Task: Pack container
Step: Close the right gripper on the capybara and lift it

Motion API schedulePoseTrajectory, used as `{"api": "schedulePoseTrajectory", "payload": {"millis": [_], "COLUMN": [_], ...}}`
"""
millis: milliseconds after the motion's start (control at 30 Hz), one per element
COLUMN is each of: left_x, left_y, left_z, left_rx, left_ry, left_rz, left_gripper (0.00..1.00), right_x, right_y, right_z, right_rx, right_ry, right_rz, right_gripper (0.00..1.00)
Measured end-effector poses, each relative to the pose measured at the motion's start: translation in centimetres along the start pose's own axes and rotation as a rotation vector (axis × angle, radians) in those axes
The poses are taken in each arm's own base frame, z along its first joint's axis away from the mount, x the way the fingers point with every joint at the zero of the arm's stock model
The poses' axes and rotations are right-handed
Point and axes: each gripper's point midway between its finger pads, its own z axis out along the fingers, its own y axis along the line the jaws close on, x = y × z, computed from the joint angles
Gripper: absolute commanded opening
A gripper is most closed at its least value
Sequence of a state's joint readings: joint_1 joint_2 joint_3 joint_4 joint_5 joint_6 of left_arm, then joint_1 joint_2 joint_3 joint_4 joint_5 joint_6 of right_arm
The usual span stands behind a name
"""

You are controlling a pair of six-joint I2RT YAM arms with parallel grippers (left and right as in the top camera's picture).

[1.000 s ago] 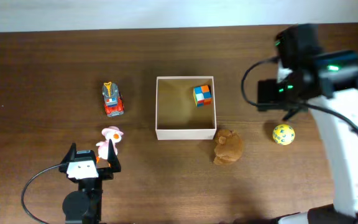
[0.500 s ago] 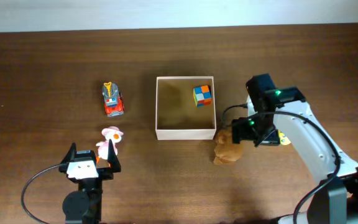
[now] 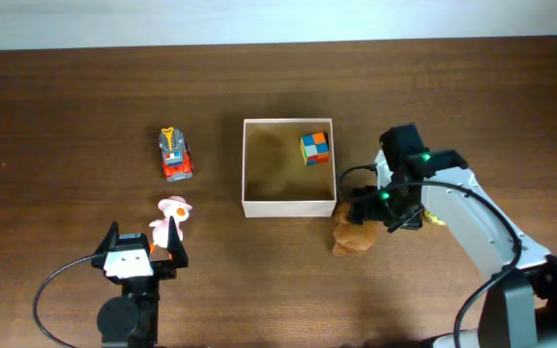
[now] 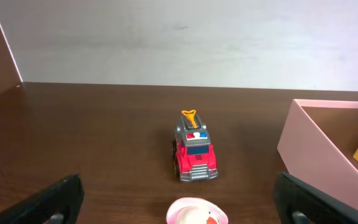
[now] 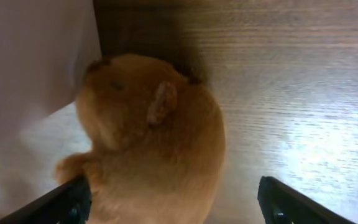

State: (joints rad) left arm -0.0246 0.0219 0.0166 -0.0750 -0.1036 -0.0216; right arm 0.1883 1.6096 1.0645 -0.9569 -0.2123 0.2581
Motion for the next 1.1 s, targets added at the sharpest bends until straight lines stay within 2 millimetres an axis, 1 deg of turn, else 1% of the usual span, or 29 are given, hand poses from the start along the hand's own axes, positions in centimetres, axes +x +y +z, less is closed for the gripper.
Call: {"api": "schedulePoseTrajectory", "payload": {"millis": [67,167,233,300,333,400,467,500,600,667,700,767,833,900,1000,1100], "left_x": [0.0,0.0,0.0,0.0,0.0,0.0,0.0,0.0,0.0,0.0,0.0,0.0,0.0,0.0,0.0,0.0], "left_y": [0.0,0.0,0.0,0.0,0.0,0.0,0.0,0.0,0.0,0.0,0.0,0.0,0.0,0.0,0.0,0.0], "left_z": [0.0,0.0,0.0,0.0,0.0,0.0,0.0,0.0,0.0,0.0,0.0,0.0,0.0,0.0,0.0,0.0], "left_rx": [0.000,0.000,0.000,0.000,0.000,0.000,0.000,0.000,0.000,0.000,0.000,0.000,0.000,0.000,0.000,0.000], "left_ry": [0.000,0.000,0.000,0.000,0.000,0.000,0.000,0.000,0.000,0.000,0.000,0.000,0.000,0.000,0.000,0.000], "left_rz": [0.000,0.000,0.000,0.000,0.000,0.000,0.000,0.000,0.000,0.000,0.000,0.000,0.000,0.000,0.000,0.000], "left_gripper": [0.99,0.99,0.99,0.99,0.99,0.99,0.99,0.99,0.99,0.99,0.99,0.99,0.99,0.99,0.99,0.99], "right_x": [0.3,0.6,0.6,0.8,0.8,0.9,0.8,0.8,1.3,2.0,2.2,2.0,0.9,-1.0,-3.8,-6.6], "right_y": [-0.2,-0.2,0.0,0.1,0.2,0.2,0.3,0.3,0.1,-0.3,-0.6,-1.0,-1.0,-0.6,0.5,2.3], "right_z": [0.7,1.4,1.7,1.8,1.9,1.9,1.9,1.9,1.6,1.2,0.8,-0.5,-2.4,-4.9,-8.5,-12.2], "right_rx": [-0.001,-0.017,-0.029,-0.041,-0.045,-0.050,-0.052,-0.052,-0.042,-0.013,0.005,0.044,0.075,0.092,0.085,0.058], "right_ry": [0.001,0.004,0.001,0.005,0.007,0.009,0.008,0.008,0.030,0.063,0.076,0.082,0.055,-0.006,-0.116,-0.248], "right_rz": [0.000,0.004,0.001,0.002,0.002,0.005,0.007,0.009,0.023,0.034,0.039,0.045,0.043,0.032,0.011,-0.024], "right_gripper": [0.90,0.79,0.64,0.47,0.36,0.19,0.08,0.05,0.04,0.04,0.04,0.04,0.04,0.04,0.04,0.04]}}
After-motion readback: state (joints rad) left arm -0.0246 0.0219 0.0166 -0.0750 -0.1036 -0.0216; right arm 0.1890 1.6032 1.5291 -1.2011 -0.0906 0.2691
